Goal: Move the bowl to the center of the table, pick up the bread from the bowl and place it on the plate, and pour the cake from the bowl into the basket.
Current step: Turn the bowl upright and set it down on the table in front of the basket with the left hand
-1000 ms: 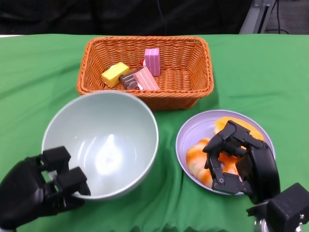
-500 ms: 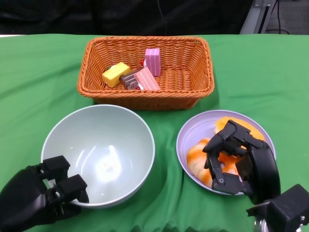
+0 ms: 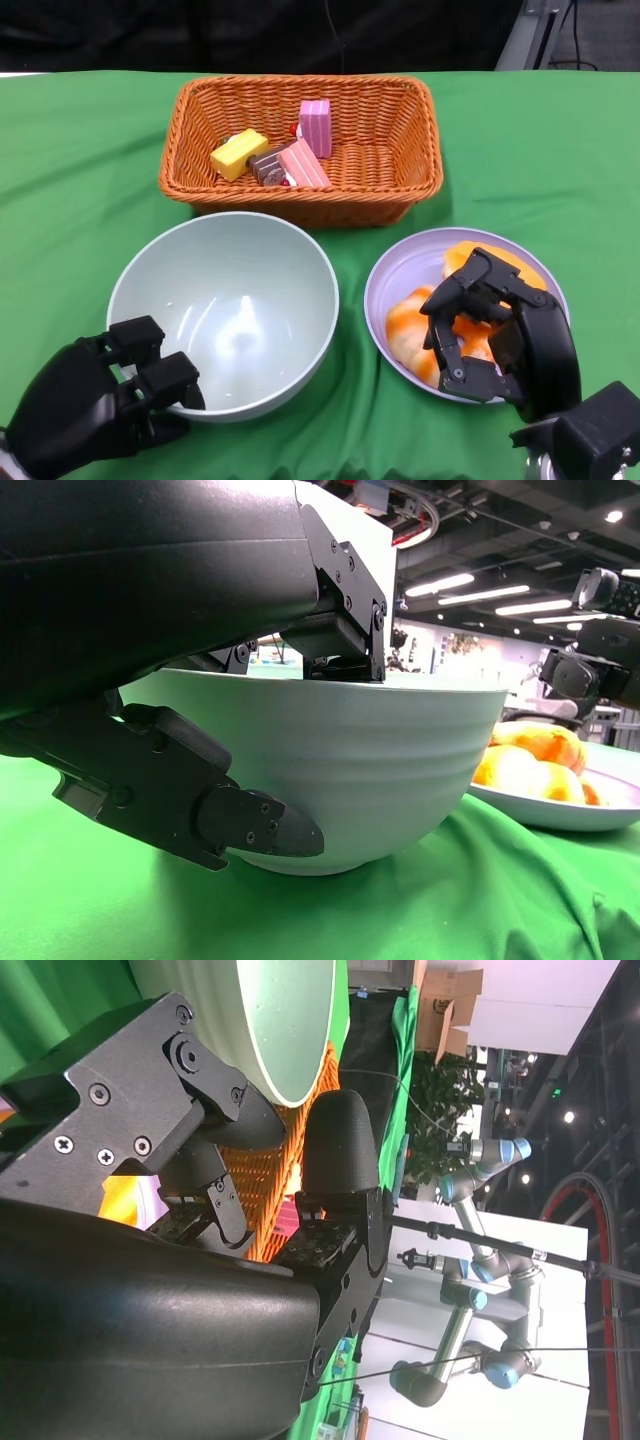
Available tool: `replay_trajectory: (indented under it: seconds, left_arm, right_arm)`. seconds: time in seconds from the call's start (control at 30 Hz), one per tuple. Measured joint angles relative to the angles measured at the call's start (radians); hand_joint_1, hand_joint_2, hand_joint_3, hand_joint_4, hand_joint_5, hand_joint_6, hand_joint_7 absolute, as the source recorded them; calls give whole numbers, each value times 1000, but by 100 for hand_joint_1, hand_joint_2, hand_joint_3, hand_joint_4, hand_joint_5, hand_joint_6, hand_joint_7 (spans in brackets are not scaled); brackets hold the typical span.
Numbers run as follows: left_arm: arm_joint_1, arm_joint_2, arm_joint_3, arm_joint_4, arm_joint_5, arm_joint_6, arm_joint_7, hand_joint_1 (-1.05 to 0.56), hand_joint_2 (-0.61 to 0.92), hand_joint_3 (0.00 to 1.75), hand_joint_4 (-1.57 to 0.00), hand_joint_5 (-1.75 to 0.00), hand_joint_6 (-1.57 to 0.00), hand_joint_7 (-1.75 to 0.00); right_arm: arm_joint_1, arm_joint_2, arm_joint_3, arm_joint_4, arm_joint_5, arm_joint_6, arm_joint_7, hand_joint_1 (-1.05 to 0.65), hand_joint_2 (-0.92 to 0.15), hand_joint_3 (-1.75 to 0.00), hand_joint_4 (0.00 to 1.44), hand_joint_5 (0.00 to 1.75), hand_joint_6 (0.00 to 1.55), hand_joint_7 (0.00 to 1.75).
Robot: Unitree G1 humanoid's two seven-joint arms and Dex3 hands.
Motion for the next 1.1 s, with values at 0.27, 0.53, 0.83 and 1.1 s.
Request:
replay_trajectory:
  seconds: [0.27,0.53,0.83,1.1]
  left_arm:
    - [-20,-7,-23,23,-18,-15,-13,-5,79,36,-62,-175,-58,-145]
    - [-35,-26,-24,37,-57,-17,-65,-19,92,15,-60,-167,-78,-79]
    - [-36,-19,-24,21,-85,-66,-138,-42,90,0,-70,-22,-70,0]
    - [-34,8,15,4,-169,-191,-270,-89,92,10,-54,-2,-48,0]
  right_arm:
    - [0,2,3,0,-3,0,-5,-2,-41,-128,83,165,72,138]
    - [2,2,4,-1,-11,0,-12,-2,-41,-127,83,165,72,139]
    - [12,2,5,-7,-16,1,-14,0,-42,-127,83,165,72,139]
    - [12,2,5,-6,-8,1,-9,1,-41,-129,82,166,71,140]
